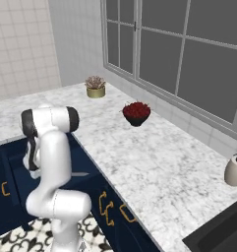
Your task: Pick up the knife from the drawer and place it on the cutting board. Then place the meat from the plate to the cutting board.
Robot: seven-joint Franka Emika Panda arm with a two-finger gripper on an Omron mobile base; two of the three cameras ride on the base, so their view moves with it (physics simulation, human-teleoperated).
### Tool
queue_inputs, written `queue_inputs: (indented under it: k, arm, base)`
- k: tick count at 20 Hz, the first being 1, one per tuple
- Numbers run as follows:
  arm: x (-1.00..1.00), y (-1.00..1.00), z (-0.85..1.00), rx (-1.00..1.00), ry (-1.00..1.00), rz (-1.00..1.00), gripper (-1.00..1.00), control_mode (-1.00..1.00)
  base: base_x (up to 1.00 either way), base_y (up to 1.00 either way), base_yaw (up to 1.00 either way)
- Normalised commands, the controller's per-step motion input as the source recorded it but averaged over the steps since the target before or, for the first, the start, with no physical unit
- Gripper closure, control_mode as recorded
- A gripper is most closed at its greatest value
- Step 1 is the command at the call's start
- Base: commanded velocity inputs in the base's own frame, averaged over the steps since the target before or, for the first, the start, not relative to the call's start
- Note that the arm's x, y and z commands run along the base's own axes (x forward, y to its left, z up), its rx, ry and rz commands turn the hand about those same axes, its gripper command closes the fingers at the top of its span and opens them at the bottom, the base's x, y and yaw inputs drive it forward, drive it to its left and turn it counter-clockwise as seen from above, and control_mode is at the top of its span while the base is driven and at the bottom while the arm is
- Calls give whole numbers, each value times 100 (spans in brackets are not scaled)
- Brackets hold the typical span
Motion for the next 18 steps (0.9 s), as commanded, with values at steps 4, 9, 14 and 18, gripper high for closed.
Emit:
queue_inputs:
  k: [4, 9, 14, 18]
  arm:
    - [6, 0, -53, 0, 0, 6, -100, -100]
    - [13, 0, -34, 0, -2, 5, -100, -100]
    - [25, 0, -6, 0, -5, 4, -100, -100]
    - [30, 0, -11, 0, -4, 7, -100, -100]
  base:
    - [0, 0, 0]
    - [0, 0, 0]
    - [0, 0, 0]
    - [0, 0, 0]
